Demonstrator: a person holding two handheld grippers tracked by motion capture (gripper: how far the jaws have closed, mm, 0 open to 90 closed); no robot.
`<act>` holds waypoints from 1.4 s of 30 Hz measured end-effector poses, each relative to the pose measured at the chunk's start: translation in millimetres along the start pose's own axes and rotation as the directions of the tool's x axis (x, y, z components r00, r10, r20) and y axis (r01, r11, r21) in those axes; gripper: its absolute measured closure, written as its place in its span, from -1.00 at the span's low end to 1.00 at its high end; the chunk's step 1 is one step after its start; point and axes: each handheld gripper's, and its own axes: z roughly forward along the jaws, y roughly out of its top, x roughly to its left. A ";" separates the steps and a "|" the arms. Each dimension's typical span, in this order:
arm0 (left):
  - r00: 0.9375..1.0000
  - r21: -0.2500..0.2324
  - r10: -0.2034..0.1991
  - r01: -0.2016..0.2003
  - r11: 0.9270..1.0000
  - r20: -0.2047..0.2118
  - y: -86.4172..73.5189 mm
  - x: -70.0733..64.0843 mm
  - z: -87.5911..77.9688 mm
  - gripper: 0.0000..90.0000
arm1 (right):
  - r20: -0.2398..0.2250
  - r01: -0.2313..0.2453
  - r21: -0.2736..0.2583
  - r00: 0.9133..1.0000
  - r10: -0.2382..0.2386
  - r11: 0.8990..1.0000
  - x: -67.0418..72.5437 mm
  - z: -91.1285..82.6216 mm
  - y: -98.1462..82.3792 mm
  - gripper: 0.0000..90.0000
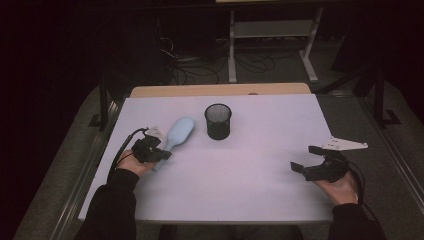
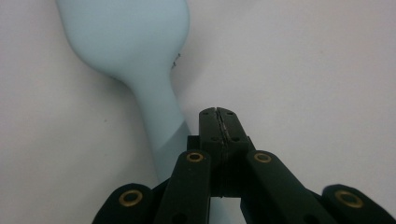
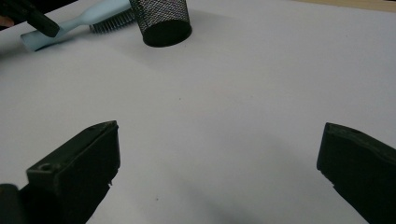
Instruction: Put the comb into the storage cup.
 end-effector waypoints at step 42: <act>0.998 0.019 -0.035 0.037 0.999 -0.060 -19.7 28.1 -15.9 1.00 | 0.000 -0.001 0.005 1.000 0.001 1.000 0.0 0.3 -0.1 -1.00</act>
